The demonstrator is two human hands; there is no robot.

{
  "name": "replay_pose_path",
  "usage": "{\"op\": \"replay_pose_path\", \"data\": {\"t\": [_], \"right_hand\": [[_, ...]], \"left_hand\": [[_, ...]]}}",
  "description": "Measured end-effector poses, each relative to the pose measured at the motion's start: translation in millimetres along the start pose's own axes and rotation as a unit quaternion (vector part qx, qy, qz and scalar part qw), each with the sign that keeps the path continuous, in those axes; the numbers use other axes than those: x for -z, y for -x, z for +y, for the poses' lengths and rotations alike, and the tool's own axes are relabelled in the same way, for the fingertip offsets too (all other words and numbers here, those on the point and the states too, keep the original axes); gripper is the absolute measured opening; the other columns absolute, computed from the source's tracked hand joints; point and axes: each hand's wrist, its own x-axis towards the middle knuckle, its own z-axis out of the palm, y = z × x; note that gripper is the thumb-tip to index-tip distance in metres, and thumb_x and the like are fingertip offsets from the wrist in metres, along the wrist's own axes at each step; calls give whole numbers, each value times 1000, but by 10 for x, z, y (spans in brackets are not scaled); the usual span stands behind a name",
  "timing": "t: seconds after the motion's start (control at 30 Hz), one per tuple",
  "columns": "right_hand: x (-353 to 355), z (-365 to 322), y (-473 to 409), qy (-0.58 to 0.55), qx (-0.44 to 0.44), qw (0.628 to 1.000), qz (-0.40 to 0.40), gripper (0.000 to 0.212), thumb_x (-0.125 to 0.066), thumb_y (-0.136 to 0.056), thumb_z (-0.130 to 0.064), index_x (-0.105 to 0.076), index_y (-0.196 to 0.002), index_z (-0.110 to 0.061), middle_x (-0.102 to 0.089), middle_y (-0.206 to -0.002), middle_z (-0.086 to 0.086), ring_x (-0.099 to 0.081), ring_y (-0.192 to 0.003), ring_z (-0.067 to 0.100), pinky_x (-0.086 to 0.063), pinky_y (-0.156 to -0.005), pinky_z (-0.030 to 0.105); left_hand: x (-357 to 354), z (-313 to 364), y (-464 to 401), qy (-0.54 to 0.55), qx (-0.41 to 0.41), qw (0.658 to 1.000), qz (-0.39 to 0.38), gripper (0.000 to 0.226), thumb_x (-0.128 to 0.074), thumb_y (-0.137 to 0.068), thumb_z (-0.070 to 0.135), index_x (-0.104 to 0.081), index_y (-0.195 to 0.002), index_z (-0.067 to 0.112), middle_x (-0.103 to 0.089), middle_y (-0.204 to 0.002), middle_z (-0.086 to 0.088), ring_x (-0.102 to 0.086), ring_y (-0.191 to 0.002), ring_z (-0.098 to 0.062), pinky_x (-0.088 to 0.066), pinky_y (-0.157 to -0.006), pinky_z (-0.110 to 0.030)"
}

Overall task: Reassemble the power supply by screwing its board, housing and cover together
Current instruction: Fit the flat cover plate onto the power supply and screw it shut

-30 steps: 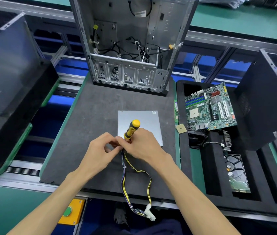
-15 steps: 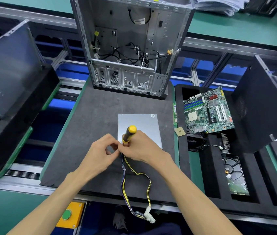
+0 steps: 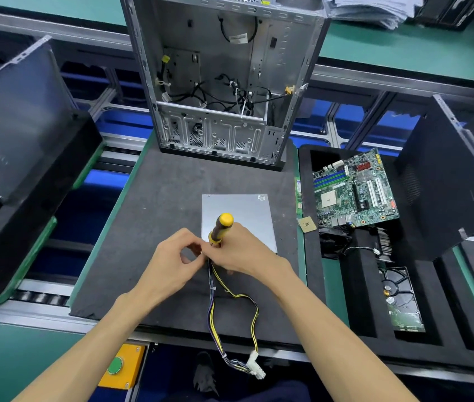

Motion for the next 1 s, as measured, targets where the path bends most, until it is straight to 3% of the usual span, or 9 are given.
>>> {"op": "replay_pose_path", "data": {"t": [0.13, 0.23, 0.43, 0.57, 0.8, 1.0], "right_hand": [[34, 15, 16, 26, 38, 999, 5, 44, -55, -97, -31, -40, -58, -18, -58, -54, 2, -62, -42, 17, -53, -57, 32], [31, 24, -3, 43, 45, 998, 7, 42, -54, -98, -33, -40, -61, -17, -59, -60, 4, -61, -52, 20, -54, -64, 37], [58, 22, -8, 93, 69, 993, -3, 40, -54, -99, -35, -41, -65, -19, -51, -64, 0, -49, -62, 17, -36, -55, 33], [80, -24, -37, 119, 85, 989, -17, 24, -55, -98, -33, -57, -86, -13, -62, -81, 7, -57, -78, 29, -42, -64, 36], [109, -12, -18, 138, 106, 985, -10, 24, -55, -97, -33, -52, -81, -15, -62, -80, 7, -55, -76, 29, -34, -58, 35], [93, 26, -7, 97, 140, 985, 7, 29, -59, -97, -44, -53, -107, -18, -59, -79, -9, -60, -80, 25, -49, -71, 38]], "left_hand": [[2, 14, 15, -19, -14, 1000, 10, 32, -74, -80, 1, -66, -84, 31, -62, -83, 10, -62, -79, -13, -45, -62, -12], [-15, 23, 35, -16, -13, 999, 24, 31, -75, -81, 3, -67, -85, 32, -62, -83, 11, -63, -79, -14, -46, -61, -13], [-128, 38, 129, 26, 27, 996, 76, 17, -75, -83, 5, -71, -88, 20, -67, -86, 9, -66, -83, -17, -58, -68, -44], [-173, 40, 156, 85, 72, 989, 92, 16, -75, -84, 3, -70, -86, 18, -68, -87, 1, -68, -81, -22, -58, -70, -52], [-176, 29, 172, 92, 98, 987, 93, 17, -75, -84, 8, -69, -82, 24, -68, -86, 5, -69, -82, -21, -59, -71, -51], [-168, -5, 162, 73, 85, 990, 90, 17, -76, -83, 11, -67, -83, 26, -68, -85, 7, -67, -86, -16, -61, -67, -47]]}}
